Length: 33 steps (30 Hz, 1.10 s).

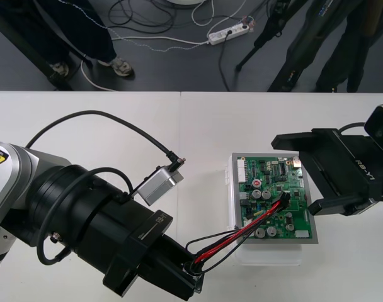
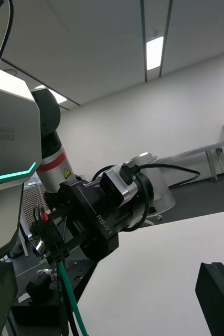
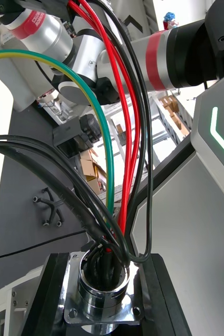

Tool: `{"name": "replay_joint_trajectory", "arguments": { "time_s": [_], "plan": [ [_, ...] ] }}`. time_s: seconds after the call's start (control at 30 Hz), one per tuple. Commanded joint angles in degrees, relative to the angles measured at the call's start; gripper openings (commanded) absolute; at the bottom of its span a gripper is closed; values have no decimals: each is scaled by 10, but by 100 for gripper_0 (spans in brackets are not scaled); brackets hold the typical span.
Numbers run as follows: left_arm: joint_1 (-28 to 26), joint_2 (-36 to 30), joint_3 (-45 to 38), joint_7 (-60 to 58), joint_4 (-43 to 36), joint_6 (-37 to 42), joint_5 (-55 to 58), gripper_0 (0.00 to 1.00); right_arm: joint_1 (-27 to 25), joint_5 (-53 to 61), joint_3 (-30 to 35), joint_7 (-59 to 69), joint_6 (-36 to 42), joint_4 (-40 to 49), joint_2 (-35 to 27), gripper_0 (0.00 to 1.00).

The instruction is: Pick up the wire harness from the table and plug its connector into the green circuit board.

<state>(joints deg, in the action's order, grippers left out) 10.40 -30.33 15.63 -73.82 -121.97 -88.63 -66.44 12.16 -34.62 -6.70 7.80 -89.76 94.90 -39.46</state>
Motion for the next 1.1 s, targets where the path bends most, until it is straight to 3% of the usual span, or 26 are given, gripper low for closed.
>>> {"name": "replay_joint_trajectory", "arguments": {
  "time_s": [0.03,1.1],
  "plan": [
    [18,12,9,41,-6,-14,10,0,-5,17,-40,-42,-2,27,-24,100],
    [17,12,9,42,-6,-14,10,0,-13,67,-104,-78,-2,51,-25,100]
  ]
}}
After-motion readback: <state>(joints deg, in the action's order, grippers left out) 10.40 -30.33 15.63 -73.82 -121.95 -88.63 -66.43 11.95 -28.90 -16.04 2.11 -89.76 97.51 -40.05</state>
